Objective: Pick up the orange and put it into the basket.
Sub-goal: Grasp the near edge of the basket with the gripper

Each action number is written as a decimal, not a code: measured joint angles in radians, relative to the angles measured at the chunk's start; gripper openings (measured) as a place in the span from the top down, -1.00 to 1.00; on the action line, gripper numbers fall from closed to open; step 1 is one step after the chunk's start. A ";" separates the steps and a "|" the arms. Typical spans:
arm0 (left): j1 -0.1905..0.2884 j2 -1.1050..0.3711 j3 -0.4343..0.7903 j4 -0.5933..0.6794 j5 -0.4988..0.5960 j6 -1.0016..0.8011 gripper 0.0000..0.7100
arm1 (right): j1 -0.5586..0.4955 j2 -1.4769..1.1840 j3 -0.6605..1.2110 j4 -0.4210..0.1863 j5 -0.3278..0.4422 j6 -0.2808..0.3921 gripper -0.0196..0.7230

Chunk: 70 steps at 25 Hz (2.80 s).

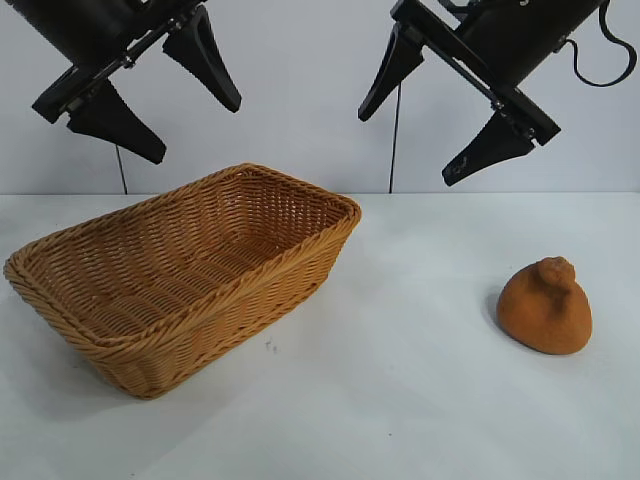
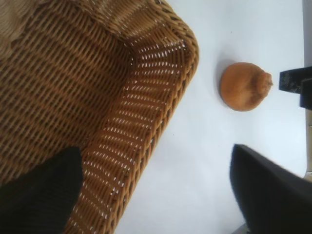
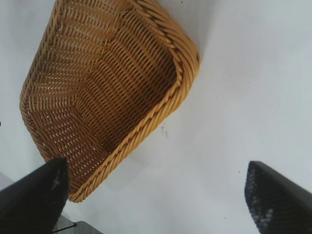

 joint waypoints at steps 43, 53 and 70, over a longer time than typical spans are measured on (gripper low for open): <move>0.105 -0.400 0.617 0.439 -0.223 -0.853 -0.64 | 0.000 0.000 0.000 -0.003 0.003 -0.003 -0.87; 0.020 -0.265 0.617 0.410 -0.336 -0.916 -0.64 | 0.000 0.000 0.000 -0.003 0.004 -0.003 -0.87; 0.020 -0.059 0.617 0.336 -0.492 -0.879 0.02 | 0.000 0.000 0.000 -0.004 0.004 -0.003 -0.87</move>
